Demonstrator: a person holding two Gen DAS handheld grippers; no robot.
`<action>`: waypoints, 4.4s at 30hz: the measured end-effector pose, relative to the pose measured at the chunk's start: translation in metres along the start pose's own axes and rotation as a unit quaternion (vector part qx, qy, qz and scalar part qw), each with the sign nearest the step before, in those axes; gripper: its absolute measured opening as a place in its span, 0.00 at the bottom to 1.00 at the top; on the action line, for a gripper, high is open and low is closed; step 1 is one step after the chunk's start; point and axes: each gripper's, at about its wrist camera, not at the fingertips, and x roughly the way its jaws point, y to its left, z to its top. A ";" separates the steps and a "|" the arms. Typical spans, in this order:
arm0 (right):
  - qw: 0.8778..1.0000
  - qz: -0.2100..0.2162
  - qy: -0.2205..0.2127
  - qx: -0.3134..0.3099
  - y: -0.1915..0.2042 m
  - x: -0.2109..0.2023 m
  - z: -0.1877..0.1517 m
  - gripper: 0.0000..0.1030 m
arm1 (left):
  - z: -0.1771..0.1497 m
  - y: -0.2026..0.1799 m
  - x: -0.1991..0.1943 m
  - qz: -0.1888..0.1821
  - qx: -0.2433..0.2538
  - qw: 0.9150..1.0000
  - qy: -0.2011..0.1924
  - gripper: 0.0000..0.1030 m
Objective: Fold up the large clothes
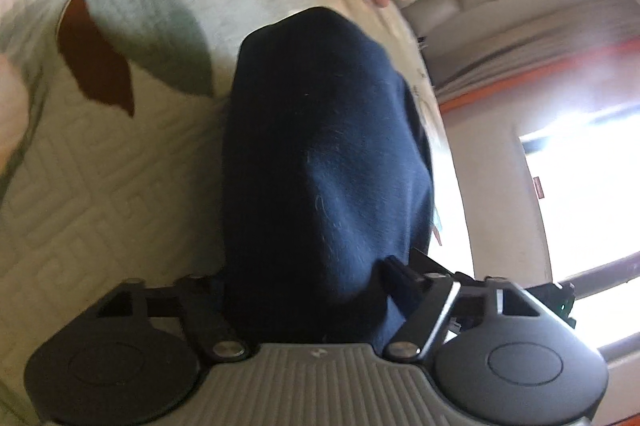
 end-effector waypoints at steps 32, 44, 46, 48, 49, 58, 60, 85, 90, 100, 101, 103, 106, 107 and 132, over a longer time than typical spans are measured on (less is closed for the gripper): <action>0.995 -0.038 0.033 -0.084 0.162 -0.107 -0.234 0.48 | -0.189 0.035 -0.239 -0.006 0.002 1.000 -0.008 0.54; 0.976 -0.068 -0.047 -0.200 0.129 -0.129 -0.269 0.73 | -0.231 0.067 -0.265 -0.039 0.077 0.990 -0.110 0.55; 0.971 -0.082 -0.072 -0.213 0.127 -0.146 -0.273 0.73 | -0.245 0.060 -0.285 -0.015 0.094 0.985 -0.147 0.55; 0.962 -0.099 -0.099 -0.236 0.134 -0.162 -0.279 0.73 | -0.260 0.048 -0.307 0.006 0.121 0.976 -0.182 0.55; 0.956 -0.108 -0.114 -0.249 0.143 -0.168 -0.282 0.73 | -0.265 0.039 -0.316 0.010 0.130 0.973 -0.193 0.55; 0.903 -0.143 -0.162 -0.371 0.248 -0.112 -0.254 0.60 | -0.261 -0.048 -0.291 0.008 0.231 0.963 -0.141 0.53; 0.918 -0.133 -0.134 -0.348 0.250 -0.074 -0.233 0.48 | -0.263 -0.037 -0.263 -0.034 0.218 0.973 -0.069 0.54; 0.948 -0.129 0.033 -0.289 0.199 -0.098 -0.354 0.32 | -0.322 -0.003 -0.255 0.057 0.230 0.971 -0.040 0.08; 0.965 -0.154 0.048 -0.209 0.152 -0.128 -0.378 0.32 | -0.326 -0.005 -0.258 0.079 0.216 0.973 -0.031 0.08; 0.962 -0.165 -0.007 -0.216 0.203 -0.225 -0.392 0.53 | -0.386 -0.089 -0.324 0.171 0.267 0.944 -0.095 0.46; 0.962 -0.163 -0.016 -0.219 0.214 -0.234 -0.395 0.66 | -0.390 -0.099 -0.331 0.180 0.266 0.941 -0.107 0.50; 0.959 -0.164 -0.031 -0.230 0.236 -0.249 -0.399 0.78 | -0.397 -0.121 -0.348 0.194 0.266 0.934 -0.137 0.63; 0.949 -0.173 -0.058 -0.256 0.267 -0.273 -0.405 0.82 | -0.405 -0.151 -0.373 0.197 0.261 0.930 -0.167 0.72; 0.945 -0.183 -0.067 -0.263 0.277 -0.280 -0.407 0.85 | -0.407 -0.160 -0.379 0.196 0.260 0.929 -0.175 0.74; 0.948 -0.192 -0.078 -0.243 0.302 -0.346 -0.428 0.94 | -0.457 -0.234 -0.414 0.271 0.278 0.894 -0.226 0.84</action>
